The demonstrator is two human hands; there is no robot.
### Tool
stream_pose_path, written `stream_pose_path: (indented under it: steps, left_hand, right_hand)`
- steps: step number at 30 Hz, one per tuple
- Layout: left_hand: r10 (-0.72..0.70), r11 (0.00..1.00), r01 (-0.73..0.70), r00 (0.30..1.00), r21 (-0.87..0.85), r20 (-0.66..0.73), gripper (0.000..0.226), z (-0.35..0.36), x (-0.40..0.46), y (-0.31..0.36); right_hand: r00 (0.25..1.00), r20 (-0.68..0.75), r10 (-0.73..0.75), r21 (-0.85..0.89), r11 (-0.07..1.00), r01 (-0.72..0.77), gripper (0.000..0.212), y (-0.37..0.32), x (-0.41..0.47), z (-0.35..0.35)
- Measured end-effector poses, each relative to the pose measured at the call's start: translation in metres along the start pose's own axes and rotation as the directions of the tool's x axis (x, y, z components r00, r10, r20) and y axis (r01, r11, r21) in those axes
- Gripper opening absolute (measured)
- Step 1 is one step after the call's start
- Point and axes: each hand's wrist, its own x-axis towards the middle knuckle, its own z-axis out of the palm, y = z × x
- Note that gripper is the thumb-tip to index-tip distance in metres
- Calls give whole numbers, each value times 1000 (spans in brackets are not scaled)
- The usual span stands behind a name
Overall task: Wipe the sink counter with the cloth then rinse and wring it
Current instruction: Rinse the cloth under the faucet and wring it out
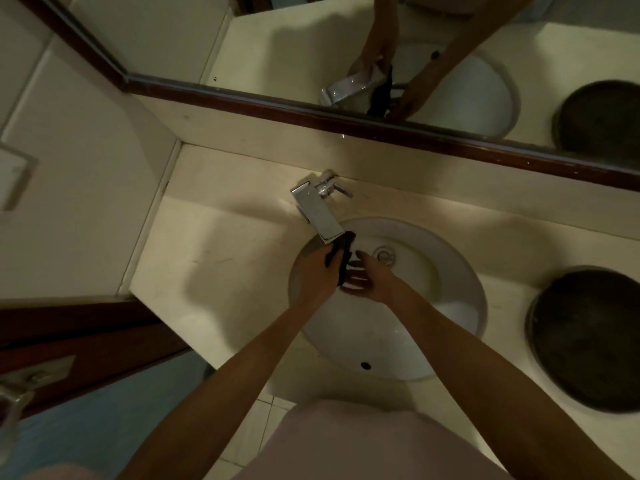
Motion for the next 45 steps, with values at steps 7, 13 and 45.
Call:
stream_pose_path:
  steps: [7, 13, 45]
  left_hand:
    - [-81, 991, 97, 982, -89, 173, 30, -7, -16, -22]
    - [-635, 558, 697, 708, -451, 309, 50, -4, 13, -36]
    - [104, 995, -104, 993, 14, -52, 33, 6, -16, -57]
  right_hand:
    - [976, 217, -25, 218, 976, -24, 56, -14, -9, 7]
    - [916, 401, -6, 20, 1000, -2, 14, -14, -5, 1]
    - [976, 205, -73, -94, 991, 94, 37, -14, 14, 19]
